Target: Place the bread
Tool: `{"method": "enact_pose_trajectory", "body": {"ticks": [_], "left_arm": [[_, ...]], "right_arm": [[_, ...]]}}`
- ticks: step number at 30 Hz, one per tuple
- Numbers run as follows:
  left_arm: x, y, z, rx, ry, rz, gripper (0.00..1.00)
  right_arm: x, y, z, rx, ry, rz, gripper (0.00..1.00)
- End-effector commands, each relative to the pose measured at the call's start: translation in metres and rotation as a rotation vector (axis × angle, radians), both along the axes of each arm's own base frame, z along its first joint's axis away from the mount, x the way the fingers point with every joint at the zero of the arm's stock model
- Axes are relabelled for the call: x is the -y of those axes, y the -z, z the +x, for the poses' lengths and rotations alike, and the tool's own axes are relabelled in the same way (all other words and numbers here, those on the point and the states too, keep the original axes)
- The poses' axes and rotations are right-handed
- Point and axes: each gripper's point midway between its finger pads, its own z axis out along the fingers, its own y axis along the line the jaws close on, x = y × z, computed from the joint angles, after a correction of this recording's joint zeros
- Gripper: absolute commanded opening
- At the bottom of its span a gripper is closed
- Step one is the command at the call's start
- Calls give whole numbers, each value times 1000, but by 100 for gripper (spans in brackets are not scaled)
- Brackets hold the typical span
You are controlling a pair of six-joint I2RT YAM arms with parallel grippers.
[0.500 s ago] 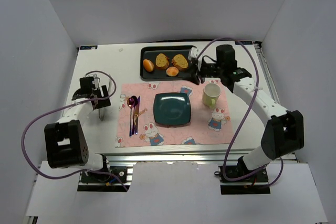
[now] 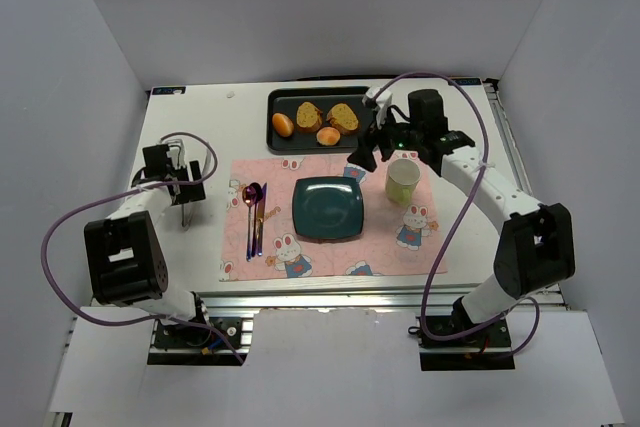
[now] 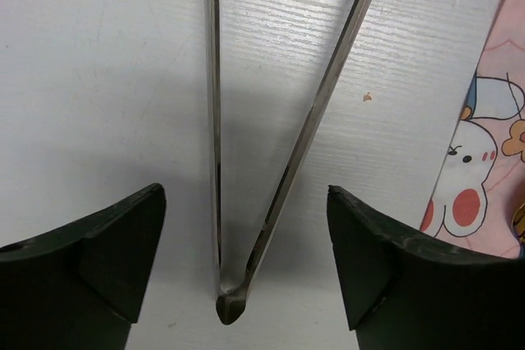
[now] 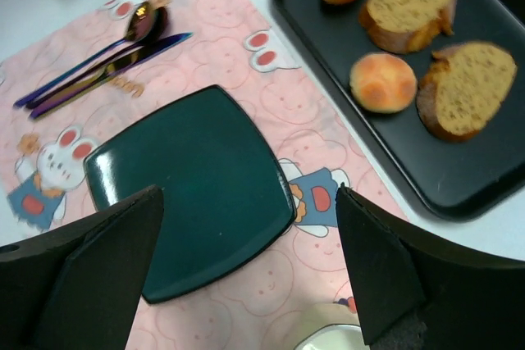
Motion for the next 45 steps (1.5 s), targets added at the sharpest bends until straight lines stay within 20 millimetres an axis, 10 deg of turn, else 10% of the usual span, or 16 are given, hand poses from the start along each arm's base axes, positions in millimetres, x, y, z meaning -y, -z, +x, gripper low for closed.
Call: {"method": "enact_pose_trajectory", "body": {"ticks": [1,15,19,24,28,32,36,41,45], "left_arm": [[1,-2,2,14,36,-1,86],[6,39,32,-52,161,-37,79],[13,57,28,-96,194,-79,65],[16,66,15,-125,177,-110,23],[17,41,27,-66,150,-133,10],[37,-34,64,139,124,-263,6],[118,-128,98,346,127,-628,6],[216,-152,97,304,224,-866,14],[252,-159,101,274,194,-986,22]], "right_arm": [[-4,-24,-31,114,-265,55,89],[-11,-22,-51,90,-419,104,89],[-9,-22,-50,96,-408,97,89],[-1,-21,-47,100,-382,92,89],[7,-21,-40,91,-353,98,89],[13,-25,-32,91,-331,107,89],[17,-28,-20,98,-311,118,89],[18,-32,-17,96,-304,137,89],[22,-32,-17,98,-295,139,89]]}}
